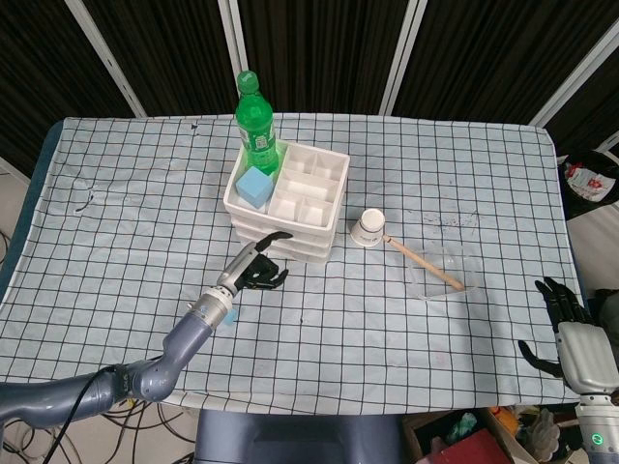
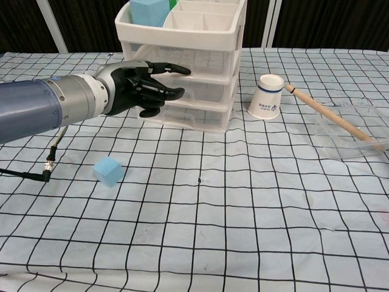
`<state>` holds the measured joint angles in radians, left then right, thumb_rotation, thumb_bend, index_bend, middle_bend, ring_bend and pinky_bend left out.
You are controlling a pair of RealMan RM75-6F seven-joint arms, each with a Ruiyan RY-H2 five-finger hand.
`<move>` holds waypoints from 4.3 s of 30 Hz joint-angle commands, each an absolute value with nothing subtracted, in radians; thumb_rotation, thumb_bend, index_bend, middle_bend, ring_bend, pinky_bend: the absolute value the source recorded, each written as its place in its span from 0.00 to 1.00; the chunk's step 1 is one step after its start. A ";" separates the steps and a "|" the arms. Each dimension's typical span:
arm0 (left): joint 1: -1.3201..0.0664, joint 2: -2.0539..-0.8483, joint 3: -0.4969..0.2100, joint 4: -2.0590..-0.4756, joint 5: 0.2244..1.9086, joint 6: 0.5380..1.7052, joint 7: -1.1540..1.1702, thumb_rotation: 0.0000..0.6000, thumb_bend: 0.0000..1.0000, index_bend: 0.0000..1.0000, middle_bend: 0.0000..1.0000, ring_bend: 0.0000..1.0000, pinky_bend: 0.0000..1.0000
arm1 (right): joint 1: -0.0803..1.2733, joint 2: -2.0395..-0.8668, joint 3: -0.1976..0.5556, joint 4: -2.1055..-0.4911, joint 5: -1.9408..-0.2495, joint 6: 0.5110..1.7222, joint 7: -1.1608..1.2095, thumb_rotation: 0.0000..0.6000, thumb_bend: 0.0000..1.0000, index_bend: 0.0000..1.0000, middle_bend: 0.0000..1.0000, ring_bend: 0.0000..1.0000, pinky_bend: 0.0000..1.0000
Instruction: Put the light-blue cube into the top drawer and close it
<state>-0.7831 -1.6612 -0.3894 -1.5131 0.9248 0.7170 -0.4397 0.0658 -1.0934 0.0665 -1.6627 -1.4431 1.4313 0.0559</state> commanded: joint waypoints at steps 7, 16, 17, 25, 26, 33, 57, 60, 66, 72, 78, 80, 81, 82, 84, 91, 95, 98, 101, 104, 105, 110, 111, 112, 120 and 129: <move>-0.782 -1.659 -0.391 -1.514 0.926 0.716 -0.441 1.00 0.44 0.15 0.99 0.93 0.88 | 0.066 -1.093 0.066 -1.663 -1.442 1.429 0.056 1.00 0.25 0.04 0.00 0.00 0.18; -0.782 -1.658 -0.391 -1.516 0.931 0.716 -0.443 1.00 0.44 0.15 0.99 0.93 0.88 | 0.065 -1.093 0.066 -1.664 -1.443 1.432 0.055 1.00 0.25 0.04 0.00 0.00 0.18; -0.783 -1.659 -0.392 -1.516 0.932 0.716 -0.443 1.00 0.44 0.15 0.99 0.93 0.88 | 0.065 -1.093 0.066 -1.664 -1.444 1.432 0.055 1.00 0.25 0.04 0.00 0.00 0.18; -0.785 -1.662 -0.393 -1.512 0.933 0.717 -0.444 1.00 0.44 0.15 0.99 0.93 0.88 | 0.066 -1.093 0.067 -1.664 -1.442 1.430 0.057 1.00 0.25 0.04 0.00 0.00 0.18; -0.785 -1.663 -0.394 -1.512 0.933 0.716 -0.445 1.00 0.44 0.15 0.99 0.93 0.88 | 0.066 -1.093 0.067 -1.664 -1.441 1.430 0.057 1.00 0.25 0.04 0.00 0.00 0.18; -0.790 -1.668 -0.394 -1.505 0.934 0.712 -0.444 1.00 0.44 0.15 0.99 0.93 0.88 | 0.066 -1.093 0.067 -1.665 -1.440 1.429 0.058 1.00 0.25 0.04 0.00 0.00 0.18; -0.770 -1.644 -0.383 -1.525 0.948 0.697 -0.466 1.00 0.44 0.23 0.99 0.94 0.88 | 0.064 -1.094 0.065 -1.669 -1.445 1.433 0.056 1.00 0.25 0.04 0.00 0.00 0.18; -0.762 -1.636 -0.377 -1.538 0.958 0.698 -0.471 1.00 0.44 0.23 0.99 0.94 0.88 | 0.064 -1.095 0.065 -1.669 -1.445 1.434 0.054 1.00 0.25 0.04 0.00 0.00 0.18; -0.742 -1.619 -0.365 -1.570 0.982 0.705 -0.484 1.00 0.44 0.23 0.99 0.94 0.88 | 0.063 -1.095 0.065 -1.670 -1.445 1.435 0.054 1.00 0.25 0.04 0.00 0.00 0.18; -0.714 -1.597 -0.348 -1.604 1.025 0.728 -0.494 1.00 0.44 0.18 0.99 0.94 0.88 | 0.063 -1.094 0.065 -1.669 -1.445 1.435 0.055 1.00 0.25 0.04 0.00 0.00 0.18; -0.687 -1.567 -0.323 -1.631 1.077 0.750 -0.497 1.00 0.44 0.11 0.99 0.93 0.88 | 0.063 -1.095 0.066 -1.669 -1.446 1.435 0.056 1.00 0.25 0.04 0.00 0.00 0.18; -0.678 -1.552 -0.309 -1.641 1.095 0.754 -0.492 1.00 0.44 0.10 0.99 0.93 0.88 | 0.063 -1.094 0.065 -1.670 -1.445 1.435 0.056 1.00 0.25 0.04 0.00 0.00 0.18; -0.671 -1.541 -0.299 -1.649 1.107 0.758 -0.487 1.00 0.44 0.10 0.99 0.94 0.88 | 0.063 -1.094 0.066 -1.670 -1.446 1.436 0.057 1.00 0.25 0.04 0.00 0.00 0.18; -0.667 -1.534 -0.291 -1.655 1.117 0.762 -0.482 1.00 0.44 0.10 0.99 0.94 0.88 | 0.063 -1.094 0.066 -1.670 -1.446 1.436 0.057 1.00 0.25 0.04 0.00 0.00 0.18; -0.655 -1.515 -0.272 -1.671 1.146 0.782 -0.457 1.00 0.44 0.10 0.99 0.93 0.88 | 0.063 -1.094 0.066 -1.670 -1.446 1.437 0.058 1.00 0.25 0.04 0.00 0.00 0.18; -0.618 -1.463 -0.209 -1.734 1.297 0.920 -0.290 1.00 0.44 0.10 0.99 0.93 0.88 | 0.062 -1.095 0.065 -1.671 -1.447 1.437 0.057 1.00 0.25 0.04 0.00 0.00 0.18; -0.620 -1.458 -0.208 -1.745 1.330 0.980 -0.165 1.00 0.44 0.11 0.99 0.93 0.88 | 0.062 -1.095 0.064 -1.673 -1.448 1.438 0.055 1.00 0.25 0.04 0.00 0.00 0.18; -0.625 -1.461 -0.219 -1.755 1.303 1.010 -0.057 1.00 0.44 0.11 1.00 0.94 0.88 | 0.061 -1.095 0.064 -1.674 -1.448 1.439 0.056 1.00 0.25 0.04 0.00 0.00 0.18; -0.636 -1.465 -0.234 -1.767 1.244 1.031 0.075 1.00 0.44 0.12 1.00 0.94 0.88 | 0.061 -1.094 0.064 -1.674 -1.447 1.438 0.058 1.00 0.25 0.04 0.00 0.00 0.18; -0.658 -1.464 -0.253 -1.787 1.147 1.035 0.208 1.00 0.44 0.13 1.00 0.94 0.88 | 0.061 -1.093 0.064 -1.674 -1.446 1.437 0.060 1.00 0.25 0.04 0.00 0.00 0.18; -0.666 -1.465 -0.261 -1.795 1.114 1.038 0.244 1.00 0.44 0.13 1.00 0.94 0.88 | 0.061 -1.093 0.064 -1.674 -1.445 1.436 0.061 1.00 0.25 0.04 0.00 0.00 0.18; -0.705 -1.483 -0.288 -1.804 1.019 1.083 0.401 1.00 0.44 0.15 1.00 0.94 0.88 | 0.062 -1.092 0.065 -1.675 -1.441 1.433 0.064 1.00 0.25 0.04 0.00 0.00 0.18; -0.710 -1.488 -0.290 -1.804 1.002 1.090 0.420 1.00 0.44 0.15 1.00 0.95 0.88 | 0.062 -1.092 0.066 -1.675 -1.441 1.432 0.064 1.00 0.25 0.04 0.00 0.00 0.18; -0.716 -1.492 -0.293 -1.804 0.982 1.093 0.437 1.00 0.44 0.15 1.00 0.95 0.88 | 0.062 -1.092 0.066 -1.675 -1.441 1.432 0.064 1.00 0.25 0.04 0.00 0.00 0.18; -0.754 -1.505 -0.315 -1.800 0.868 1.103 0.505 1.00 0.44 0.16 1.00 0.95 0.88 | 0.062 -1.090 0.066 -1.677 -1.437 1.428 0.068 1.00 0.25 0.04 0.00 0.00 0.18; -0.787 -1.505 -0.325 -1.803 0.772 1.101 0.533 1.00 0.44 0.26 1.00 0.96 0.90 | 0.062 -1.088 0.066 -1.677 -1.437 1.428 0.070 1.00 0.25 0.04 0.00 0.00 0.18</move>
